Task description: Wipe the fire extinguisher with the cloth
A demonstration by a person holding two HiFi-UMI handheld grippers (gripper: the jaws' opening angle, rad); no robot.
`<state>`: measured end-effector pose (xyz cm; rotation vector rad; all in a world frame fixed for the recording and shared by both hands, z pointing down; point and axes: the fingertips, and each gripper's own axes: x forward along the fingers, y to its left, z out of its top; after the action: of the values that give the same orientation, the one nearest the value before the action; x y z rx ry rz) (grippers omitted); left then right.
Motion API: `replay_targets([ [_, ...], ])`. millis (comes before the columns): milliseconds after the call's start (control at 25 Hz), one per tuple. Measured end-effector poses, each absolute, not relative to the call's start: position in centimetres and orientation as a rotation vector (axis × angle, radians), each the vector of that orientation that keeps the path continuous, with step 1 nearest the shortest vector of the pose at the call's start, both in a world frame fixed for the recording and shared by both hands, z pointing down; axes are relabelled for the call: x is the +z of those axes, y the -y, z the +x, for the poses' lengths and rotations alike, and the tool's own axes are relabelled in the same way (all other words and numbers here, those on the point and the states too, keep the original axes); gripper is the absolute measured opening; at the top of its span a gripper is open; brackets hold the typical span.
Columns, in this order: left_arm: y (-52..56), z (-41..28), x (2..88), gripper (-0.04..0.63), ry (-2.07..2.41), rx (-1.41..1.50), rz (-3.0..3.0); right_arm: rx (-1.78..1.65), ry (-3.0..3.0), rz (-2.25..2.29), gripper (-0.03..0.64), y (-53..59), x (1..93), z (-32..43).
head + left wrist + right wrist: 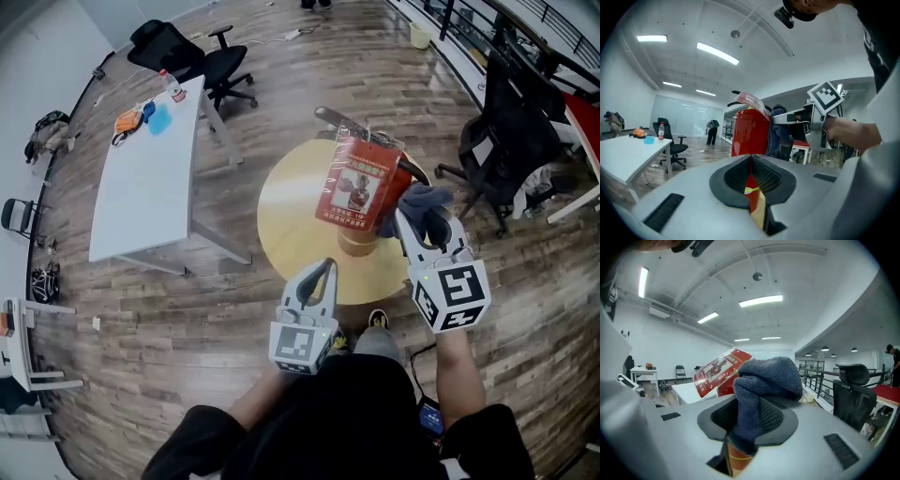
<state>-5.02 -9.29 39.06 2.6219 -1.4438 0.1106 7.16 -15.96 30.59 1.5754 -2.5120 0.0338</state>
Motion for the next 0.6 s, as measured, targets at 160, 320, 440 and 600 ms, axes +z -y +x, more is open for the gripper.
replay_targets([
  [160,9.4,-5.0,39.6,0.023,1.437,0.116,2.605,0.103,2.517,1.603,0.114,16.3,34.7,7.9],
  [320,9.4,-5.5,40.2,0.023,1.435,0.129,2.580,0.262,2.438,1.576,0.114,16.9,42.8,8.4],
  [440,9.2,-5.6,40.8,0.023,1.424,0.135,2.562,0.385,2.304,1.494,0.114,17.2,51.1,8.7],
  [600,8.9,-5.7,41.3,0.023,1.412,0.147,2.550,0.469,2.099,1.365,0.114,17.9,61.6,9.1],
])
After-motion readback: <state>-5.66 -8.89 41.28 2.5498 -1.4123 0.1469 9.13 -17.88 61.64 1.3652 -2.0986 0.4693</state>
